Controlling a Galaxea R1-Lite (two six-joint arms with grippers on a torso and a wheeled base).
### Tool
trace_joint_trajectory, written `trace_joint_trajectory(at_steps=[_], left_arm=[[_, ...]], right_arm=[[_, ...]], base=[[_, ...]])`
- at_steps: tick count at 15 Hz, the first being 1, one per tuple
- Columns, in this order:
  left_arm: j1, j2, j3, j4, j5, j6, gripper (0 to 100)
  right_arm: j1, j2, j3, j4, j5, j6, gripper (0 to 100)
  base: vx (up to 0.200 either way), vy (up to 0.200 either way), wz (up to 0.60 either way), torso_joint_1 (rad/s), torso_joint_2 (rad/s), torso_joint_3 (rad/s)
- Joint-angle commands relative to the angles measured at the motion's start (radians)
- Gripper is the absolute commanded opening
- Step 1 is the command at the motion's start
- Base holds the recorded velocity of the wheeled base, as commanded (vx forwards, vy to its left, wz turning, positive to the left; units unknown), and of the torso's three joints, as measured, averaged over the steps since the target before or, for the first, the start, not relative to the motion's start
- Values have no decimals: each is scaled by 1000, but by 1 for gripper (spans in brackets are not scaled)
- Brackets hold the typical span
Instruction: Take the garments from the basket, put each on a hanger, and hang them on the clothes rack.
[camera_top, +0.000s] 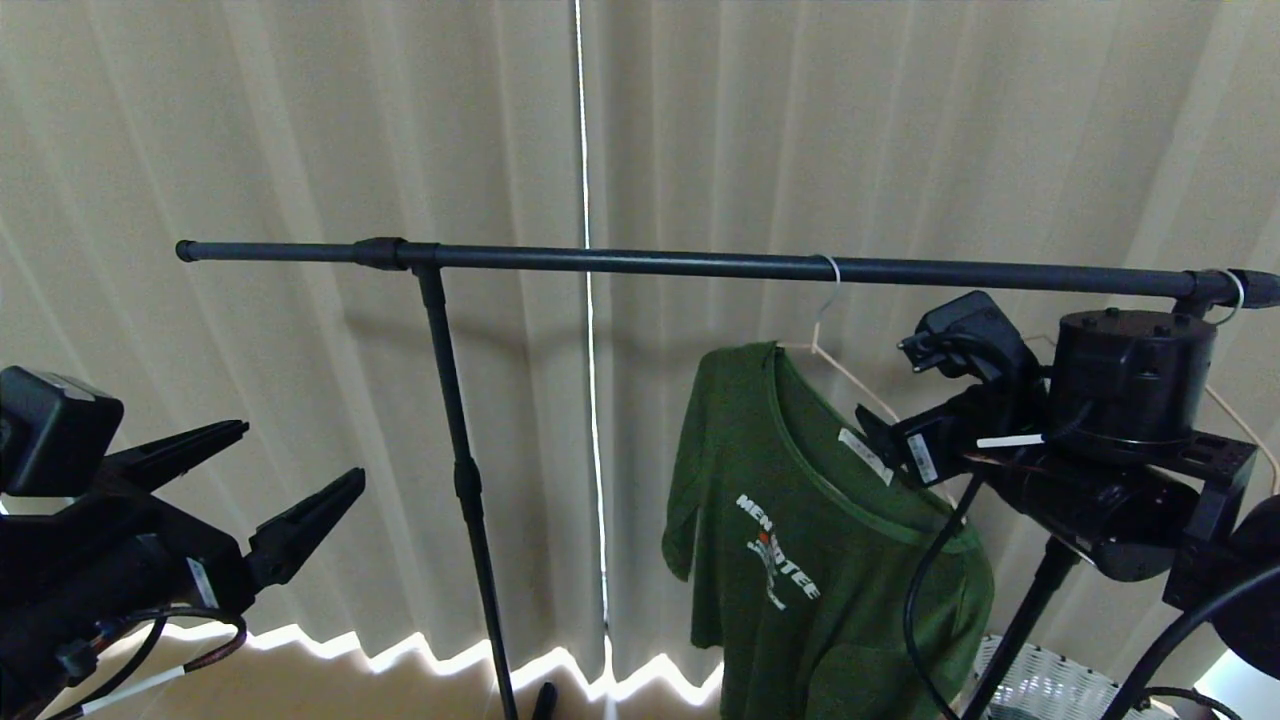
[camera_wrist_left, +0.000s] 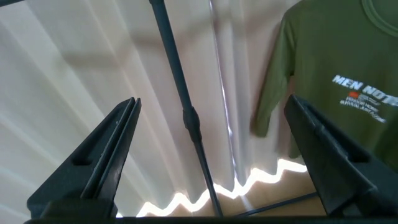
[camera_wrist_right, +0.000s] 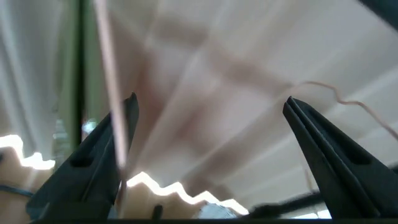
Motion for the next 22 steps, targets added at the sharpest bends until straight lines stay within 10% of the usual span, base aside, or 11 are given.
trace_joint_trajectory(at_steps=[1, 12, 22], left_arm=[[0, 2, 0, 0, 0, 0, 100], [4, -1, 14, 1, 0, 11, 100], [6, -9, 34, 0, 2, 32, 100]], right_arm=[[0, 3, 25, -7, 9, -1, 100], [0, -126, 118, -159, 228, 83, 100], [-32, -266, 210, -160, 242, 220, 100]], base=[[0, 0, 0, 0, 0, 0], [0, 0, 0, 0, 0, 0], [0, 0, 0, 0, 0, 0]])
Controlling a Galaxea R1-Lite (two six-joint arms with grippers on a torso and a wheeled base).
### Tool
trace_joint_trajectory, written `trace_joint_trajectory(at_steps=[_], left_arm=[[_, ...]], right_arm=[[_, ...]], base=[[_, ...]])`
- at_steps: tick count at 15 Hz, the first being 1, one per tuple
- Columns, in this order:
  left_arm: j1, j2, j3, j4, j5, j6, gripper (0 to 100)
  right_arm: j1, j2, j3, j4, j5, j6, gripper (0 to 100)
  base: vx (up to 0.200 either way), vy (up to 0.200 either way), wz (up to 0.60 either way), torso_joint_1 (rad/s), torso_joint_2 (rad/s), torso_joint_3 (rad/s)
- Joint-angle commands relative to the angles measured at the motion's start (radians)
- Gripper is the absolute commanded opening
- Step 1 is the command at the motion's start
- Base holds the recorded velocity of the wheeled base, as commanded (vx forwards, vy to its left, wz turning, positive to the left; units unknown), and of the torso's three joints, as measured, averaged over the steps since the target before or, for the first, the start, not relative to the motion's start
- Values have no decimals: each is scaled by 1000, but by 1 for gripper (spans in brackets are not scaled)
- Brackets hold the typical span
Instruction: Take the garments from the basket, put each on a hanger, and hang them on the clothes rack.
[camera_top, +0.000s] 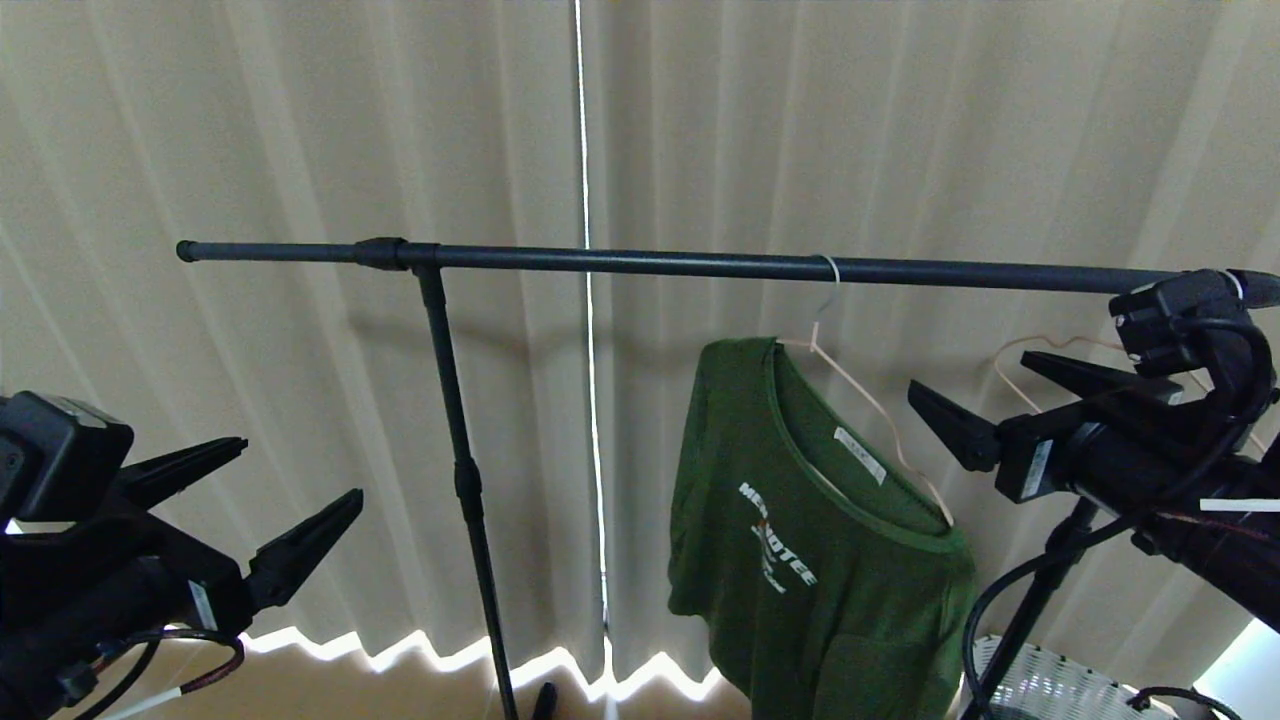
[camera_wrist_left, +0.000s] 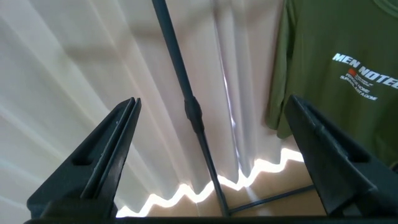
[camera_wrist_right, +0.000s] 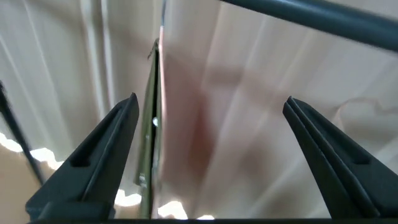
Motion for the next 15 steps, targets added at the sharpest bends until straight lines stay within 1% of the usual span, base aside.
trace_joint_trajectory(at_steps=[1, 8, 11, 13, 15], left_arm=[[0, -2, 0, 0, -1, 1, 100], [0, -2, 0, 0, 1, 2, 100], [0, -3, 0, 0, 1, 2, 100], [0, -3, 1, 0, 1, 2, 100], [0, -7, 1, 0, 1, 2, 100]], right_arm=[[0, -20, 3, 0, 6, 7, 100], [0, -14, 0, 0, 11, 7, 100], [-4, -15, 4, 5, 9, 0, 100], [-37, -18, 20, 13, 6, -12, 100], [-71, -21, 55, 14, -1, -59, 100]], base=[[0, 0, 0, 0, 0, 0], [0, 0, 0, 0, 0, 0], [-200, 0, 0, 12, 4, 6], [-200, 0, 0, 5, 0, 7], [-200, 0, 0, -2, 0, 7]])
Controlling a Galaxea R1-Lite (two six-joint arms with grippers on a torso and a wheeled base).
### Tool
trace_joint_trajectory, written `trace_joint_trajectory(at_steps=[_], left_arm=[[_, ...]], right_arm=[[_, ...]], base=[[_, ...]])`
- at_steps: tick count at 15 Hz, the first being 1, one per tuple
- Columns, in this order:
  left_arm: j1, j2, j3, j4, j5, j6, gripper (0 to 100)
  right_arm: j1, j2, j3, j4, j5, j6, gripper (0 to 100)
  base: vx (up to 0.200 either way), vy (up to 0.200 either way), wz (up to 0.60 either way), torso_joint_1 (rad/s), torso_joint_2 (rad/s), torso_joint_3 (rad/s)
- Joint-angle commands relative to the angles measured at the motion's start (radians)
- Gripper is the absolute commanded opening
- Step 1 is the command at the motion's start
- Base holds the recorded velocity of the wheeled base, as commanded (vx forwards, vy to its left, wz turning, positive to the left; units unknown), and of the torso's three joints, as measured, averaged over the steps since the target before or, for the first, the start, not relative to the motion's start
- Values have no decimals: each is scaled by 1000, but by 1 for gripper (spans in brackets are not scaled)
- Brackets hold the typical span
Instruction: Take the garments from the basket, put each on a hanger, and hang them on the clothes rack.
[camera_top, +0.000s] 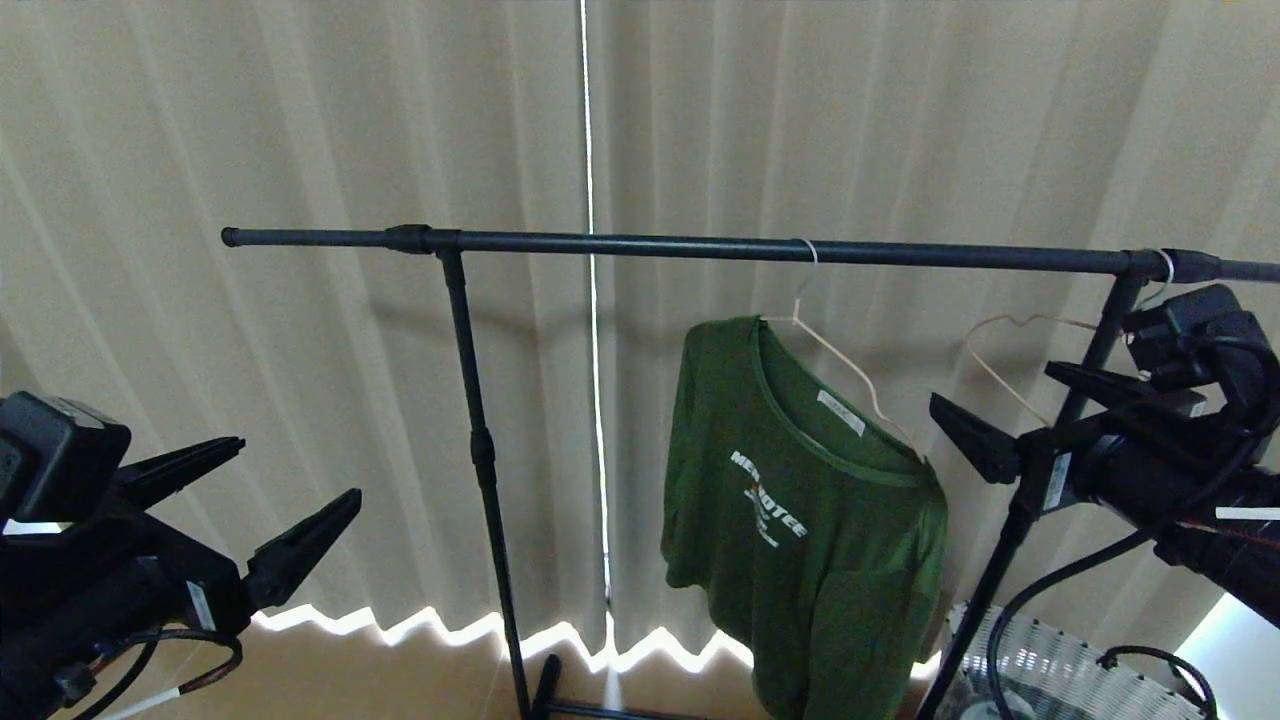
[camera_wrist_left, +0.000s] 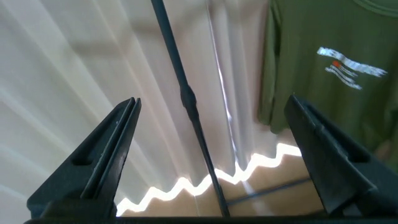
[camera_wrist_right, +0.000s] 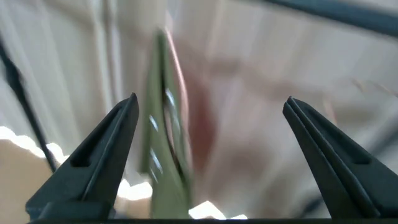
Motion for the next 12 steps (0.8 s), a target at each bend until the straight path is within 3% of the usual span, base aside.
trace_joint_trajectory(at_steps=[1, 3, 7, 9, 12], left_arm=[[0, -7, 0, 0, 0, 0, 100], [1, -13, 8, 1, 2, 0, 100], [1, -13, 16, 1, 2, 12, 100], [0, -10, 19, 1, 2, 12, 100], [0, -17, 42, 1, -2, 21, 100]], right_arm=[[-39, -1, 32, -2, -6, -24, 100], [-104, -1, 66, 1, -9, -78, 100], [-160, 5, 106, -2, -9, -99, 100], [-203, 7, 129, -13, -8, -167, 100], [-219, 5, 133, -17, -5, -187, 100]], base=[[-200, 0, 0, 2, 7, 2], [-200, 0, 0, 0, 0, 5], [-200, 0, 0, 1, 1, 1], [-200, 0, 0, 7, 2, 2], [0, 0, 0, 0, 0, 0]])
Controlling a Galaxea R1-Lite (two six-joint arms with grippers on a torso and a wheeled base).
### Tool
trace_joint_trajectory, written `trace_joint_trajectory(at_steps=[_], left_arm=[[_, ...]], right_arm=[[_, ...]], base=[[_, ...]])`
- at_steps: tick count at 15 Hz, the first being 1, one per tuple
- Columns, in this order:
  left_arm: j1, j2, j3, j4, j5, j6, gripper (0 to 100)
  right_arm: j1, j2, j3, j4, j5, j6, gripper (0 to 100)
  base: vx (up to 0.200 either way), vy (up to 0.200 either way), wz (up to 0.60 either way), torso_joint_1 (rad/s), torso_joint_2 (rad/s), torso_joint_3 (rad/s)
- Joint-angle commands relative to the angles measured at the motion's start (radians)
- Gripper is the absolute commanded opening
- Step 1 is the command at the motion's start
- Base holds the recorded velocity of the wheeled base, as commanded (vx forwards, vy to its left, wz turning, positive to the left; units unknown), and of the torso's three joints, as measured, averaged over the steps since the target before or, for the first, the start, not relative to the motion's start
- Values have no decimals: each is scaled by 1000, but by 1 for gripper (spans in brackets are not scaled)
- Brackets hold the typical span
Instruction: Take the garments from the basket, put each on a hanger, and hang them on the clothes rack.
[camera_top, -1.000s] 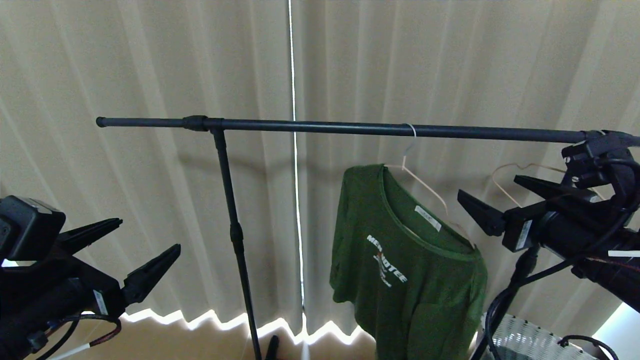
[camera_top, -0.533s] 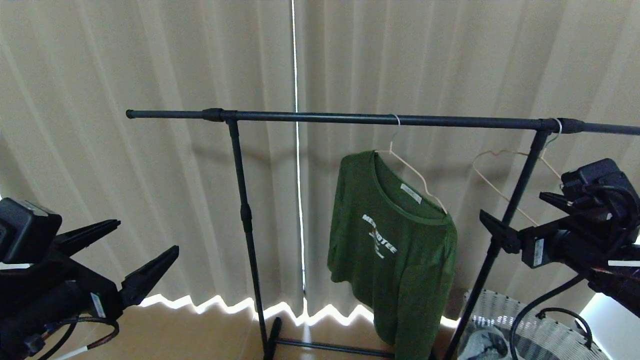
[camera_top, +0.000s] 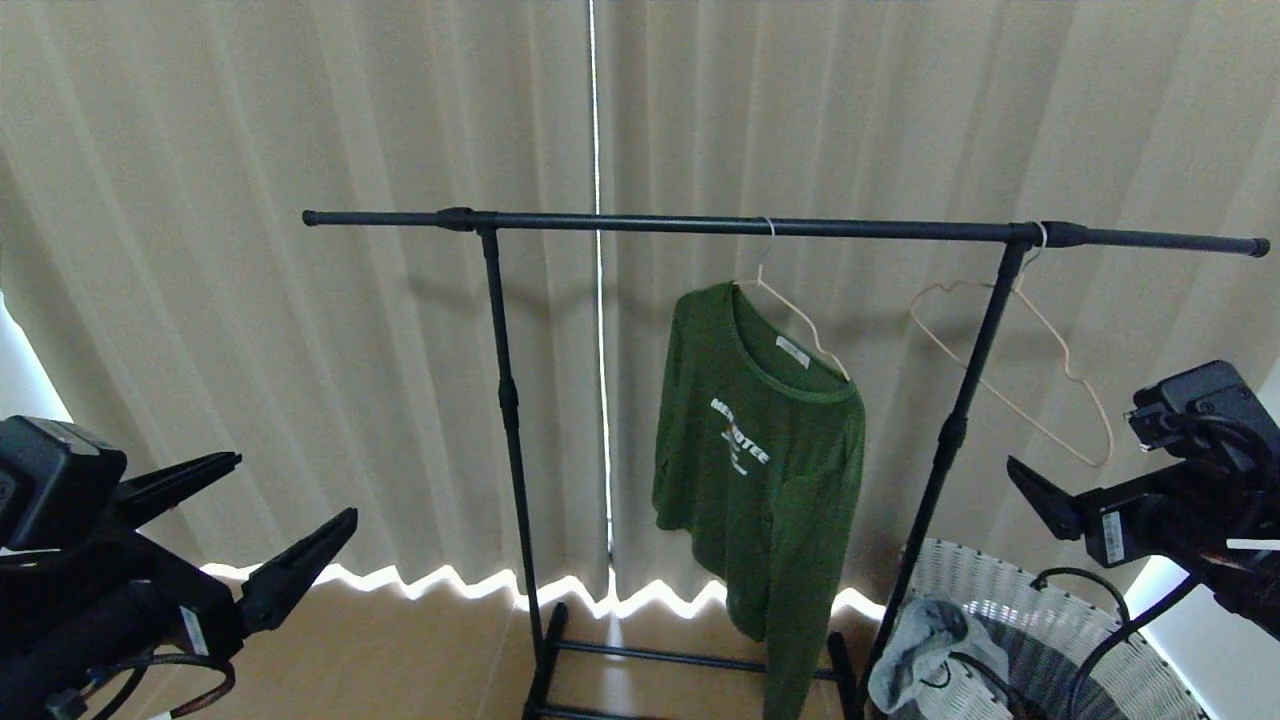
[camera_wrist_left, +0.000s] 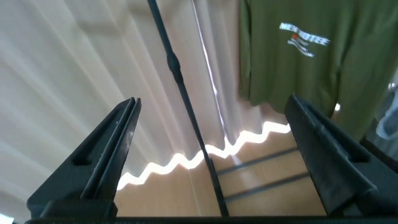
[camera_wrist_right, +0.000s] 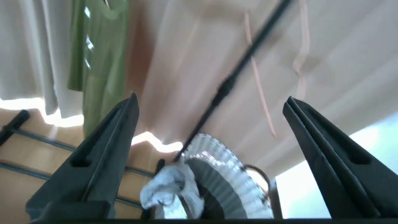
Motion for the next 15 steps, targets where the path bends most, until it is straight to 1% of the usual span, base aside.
trace_joint_trajectory(at_steps=[1, 5, 9, 10, 15], left_arm=[[-1, -7, 11, 0, 0, 6, 100], [-1, -38, 19, 5, -2, 13, 100], [-1, -33, 20, 6, -2, 13, 100], [-1, -32, 25, 6, -2, 13, 100], [-1, -29, 27, 8, -2, 13, 100]], right_arm=[[-5, -1, 3, 0, 1, -1, 100], [-31, -10, 50, -18, -1, -2, 100], [-33, -9, 56, -40, -19, -21, 100], [-33, -7, 55, -40, -36, -28, 100], [-33, -6, 53, -40, -38, -34, 100]], base=[[0, 0, 0, 0, 0, 0], [0, 0, 0, 0, 0, 0], [0, 0, 0, 0, 0, 0], [0, 0, -600, 2, 2, 2], [0, 0, -600, 3, 4, 2]])
